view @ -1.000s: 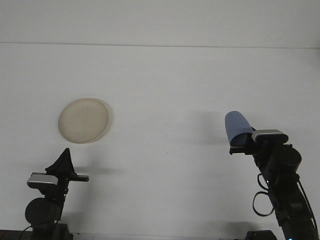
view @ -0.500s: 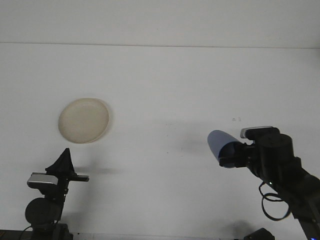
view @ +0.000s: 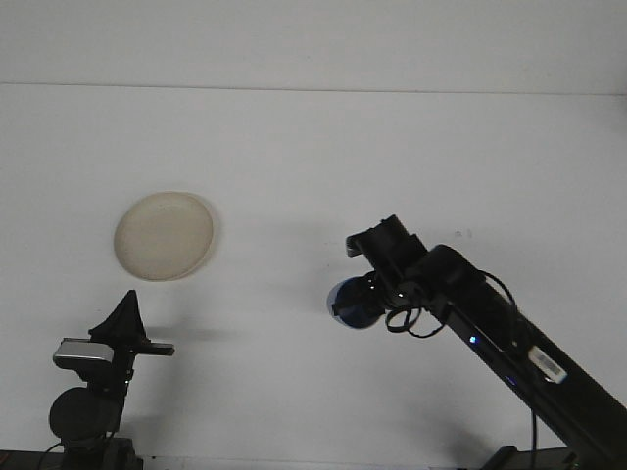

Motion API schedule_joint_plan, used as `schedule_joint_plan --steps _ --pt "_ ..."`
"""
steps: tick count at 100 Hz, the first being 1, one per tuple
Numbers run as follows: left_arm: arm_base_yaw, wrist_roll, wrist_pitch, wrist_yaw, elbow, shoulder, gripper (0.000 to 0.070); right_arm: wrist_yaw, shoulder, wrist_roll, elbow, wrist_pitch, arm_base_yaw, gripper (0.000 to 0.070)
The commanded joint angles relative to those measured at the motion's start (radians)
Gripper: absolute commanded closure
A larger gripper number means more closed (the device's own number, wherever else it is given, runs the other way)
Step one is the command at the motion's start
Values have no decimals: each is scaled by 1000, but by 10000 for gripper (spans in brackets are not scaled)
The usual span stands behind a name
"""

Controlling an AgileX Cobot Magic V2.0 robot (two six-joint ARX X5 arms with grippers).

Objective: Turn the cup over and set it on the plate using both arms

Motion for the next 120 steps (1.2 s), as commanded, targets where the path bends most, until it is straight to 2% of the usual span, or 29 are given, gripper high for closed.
schedule_joint_plan --steps 1,27,85,104,112,120 --pt "-2 -7 13 0 -19 0 689 -16 57 -10 40 -13 26 696" --pt "-2 -7 12 0 -19 0 689 -26 183 -36 71 -35 90 696" --pt "-2 -7 13 0 -19 0 689 -60 289 -84 71 -71 95 687" --pt "-2 -7 12 0 -19 0 689 -63 294 -83 71 -58 99 584" --pt "-2 -7 12 0 -19 0 689 -63 293 -82 71 -53 100 513" --pt "-2 -7 13 0 -19 0 689 -63 293 -83 72 -54 100 399"
